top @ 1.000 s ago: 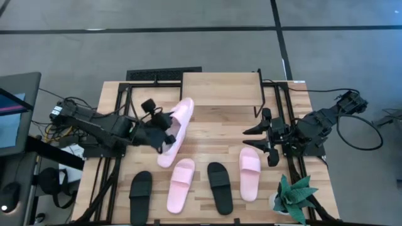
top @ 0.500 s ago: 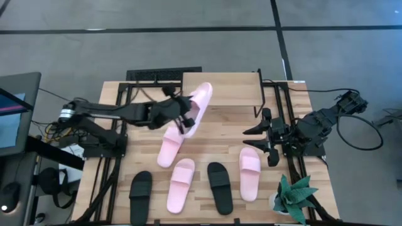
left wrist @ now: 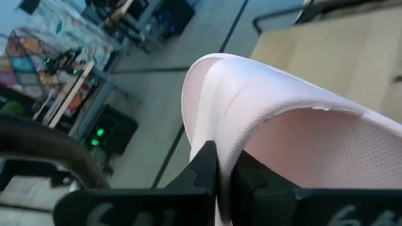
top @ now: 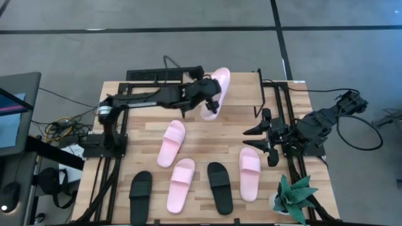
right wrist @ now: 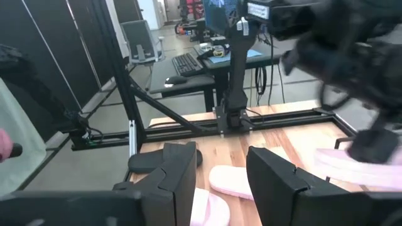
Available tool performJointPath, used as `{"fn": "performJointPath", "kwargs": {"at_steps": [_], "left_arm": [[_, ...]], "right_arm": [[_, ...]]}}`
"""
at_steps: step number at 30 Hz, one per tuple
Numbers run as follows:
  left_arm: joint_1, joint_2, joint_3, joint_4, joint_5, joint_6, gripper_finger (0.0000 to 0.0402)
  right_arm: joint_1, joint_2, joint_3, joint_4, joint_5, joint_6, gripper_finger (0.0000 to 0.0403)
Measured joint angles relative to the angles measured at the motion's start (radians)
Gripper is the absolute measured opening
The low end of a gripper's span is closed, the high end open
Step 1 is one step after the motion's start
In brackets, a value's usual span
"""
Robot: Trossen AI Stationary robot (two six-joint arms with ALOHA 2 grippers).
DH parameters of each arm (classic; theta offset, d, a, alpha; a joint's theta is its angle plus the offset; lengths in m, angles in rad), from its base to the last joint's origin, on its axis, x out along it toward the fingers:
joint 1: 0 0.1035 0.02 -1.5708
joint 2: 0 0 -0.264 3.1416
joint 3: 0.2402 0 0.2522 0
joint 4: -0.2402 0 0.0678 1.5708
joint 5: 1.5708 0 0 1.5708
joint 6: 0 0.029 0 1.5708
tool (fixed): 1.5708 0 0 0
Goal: Pick and place slides into the shelf
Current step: Put the pink slide on the shelf
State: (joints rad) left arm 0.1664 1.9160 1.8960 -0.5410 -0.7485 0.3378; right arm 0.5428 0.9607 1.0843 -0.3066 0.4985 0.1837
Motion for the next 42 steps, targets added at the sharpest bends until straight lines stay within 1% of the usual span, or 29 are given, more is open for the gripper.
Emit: {"fn": "performJointPath", "kwargs": {"at_steps": [5,13,18,25,28,38,42], "left_arm": [[0.045,0.137,0.168,-0.158,-0.043,-0.031,0.0000],[0.098,0.281,0.314,-0.252,-0.070,-0.032,0.0000],[0.128,0.299,0.326,-0.258,-0.050,-0.019,0.0000],[0.179,0.297,0.327,-0.254,-0.060,0.008,0.0000],[0.193,0.297,0.327,-0.254,-0.039,0.012,0.0000],[0.203,0.297,0.327,-0.247,0.011,0.018,0.0000],[0.201,0.312,0.326,-0.235,0.000,0.019,0.0000]], "right_arm": [[0.000,0.000,0.000,0.000,0.000,0.009,0.0127],[0.000,0.000,0.000,-0.007,0.000,0.011,0.0127],[0.000,0.000,0.000,-0.009,0.000,0.011,0.0127],[0.000,0.000,0.000,-0.029,0.000,0.011,0.0127],[0.000,0.000,0.000,-0.031,0.000,0.011,0.0127],[0.000,0.000,0.000,-0.031,0.000,0.010,0.0127],[0.000,0.000,0.000,-0.031,0.000,0.010,0.0127]]}}
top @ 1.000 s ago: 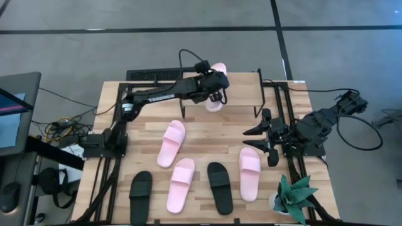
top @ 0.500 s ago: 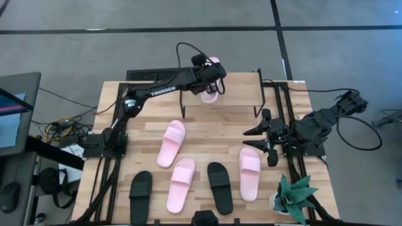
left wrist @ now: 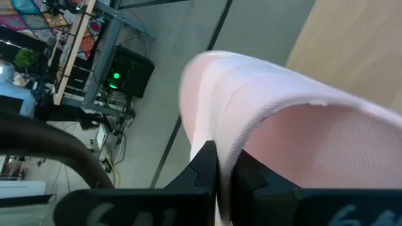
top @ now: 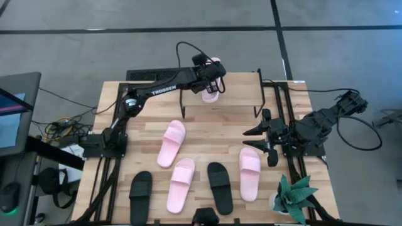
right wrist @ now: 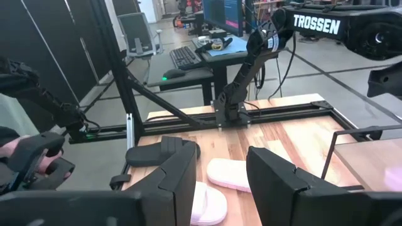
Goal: Pick and place slides into the shelf
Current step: Put the pink slide on the shelf
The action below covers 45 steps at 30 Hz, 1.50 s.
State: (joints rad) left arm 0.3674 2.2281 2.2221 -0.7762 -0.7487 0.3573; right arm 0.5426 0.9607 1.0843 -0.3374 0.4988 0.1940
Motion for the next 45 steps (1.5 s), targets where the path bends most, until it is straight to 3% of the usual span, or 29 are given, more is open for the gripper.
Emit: {"fn": "performJointPath", "kwargs": {"at_steps": [21,30,45], "left_arm": [[-0.010,0.045,0.000,-0.011,-0.043,-0.058,0.0019],[-0.014,0.045,0.000,-0.009,-0.026,-0.053,0.0005],[-0.020,0.048,-0.001,0.003,-0.022,-0.087,0.0069]], "right_arm": [[0.000,0.000,0.000,-0.029,0.000,0.042,0.0127],[0.000,0.000,0.000,-0.029,0.000,0.042,0.0127],[0.000,0.000,0.000,-0.030,0.000,0.043,0.0127]]}}
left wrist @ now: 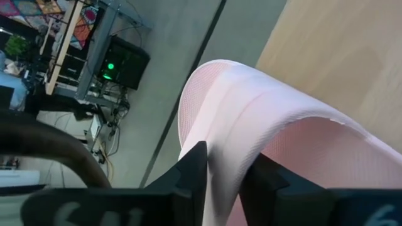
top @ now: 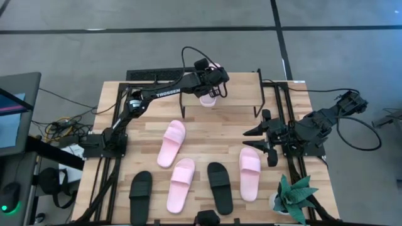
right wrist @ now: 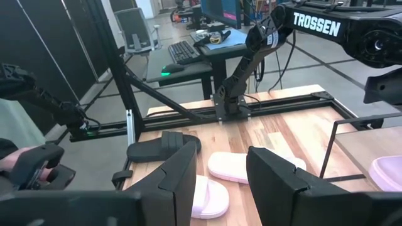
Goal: Pick and place slides into the shelf
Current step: Put the pink slide on the shelf
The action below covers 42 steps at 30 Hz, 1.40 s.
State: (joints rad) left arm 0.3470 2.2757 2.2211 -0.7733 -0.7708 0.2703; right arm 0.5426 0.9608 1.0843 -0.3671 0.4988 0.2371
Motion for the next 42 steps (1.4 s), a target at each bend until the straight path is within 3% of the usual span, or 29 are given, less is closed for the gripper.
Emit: {"fn": "performJointPath", "kwargs": {"at_steps": [20,42], "left_arm": [[0.000,0.000,0.000,0.004,-0.032,-0.083,0.0071],[-0.005,0.000,0.000,0.005,0.002,-0.003,0.0071]], "right_arm": [[0.000,0.000,0.000,0.000,-0.003,0.008,0.0127],[0.000,0.000,0.000,-0.033,-0.004,0.026,0.0127]]}}
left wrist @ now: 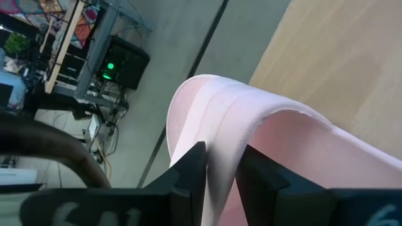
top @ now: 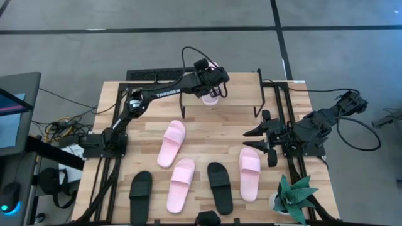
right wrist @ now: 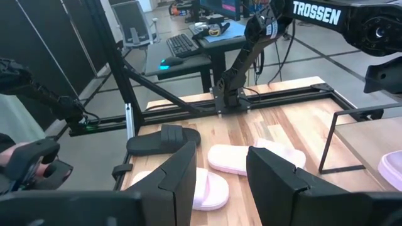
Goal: Pick and place slides into the shelf
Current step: Put the pink slide on the shelf
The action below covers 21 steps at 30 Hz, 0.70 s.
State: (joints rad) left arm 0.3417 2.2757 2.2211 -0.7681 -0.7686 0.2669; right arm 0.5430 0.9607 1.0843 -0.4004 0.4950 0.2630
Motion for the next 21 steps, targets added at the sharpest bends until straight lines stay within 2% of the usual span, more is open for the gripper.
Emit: {"fn": "performJointPath", "kwargs": {"at_steps": [21], "left_arm": [[-0.008,0.000,0.000,-0.001,0.001,0.018,0.0071]], "right_arm": [[0.000,0.000,0.000,0.001,0.000,0.011,0.0127]]}}
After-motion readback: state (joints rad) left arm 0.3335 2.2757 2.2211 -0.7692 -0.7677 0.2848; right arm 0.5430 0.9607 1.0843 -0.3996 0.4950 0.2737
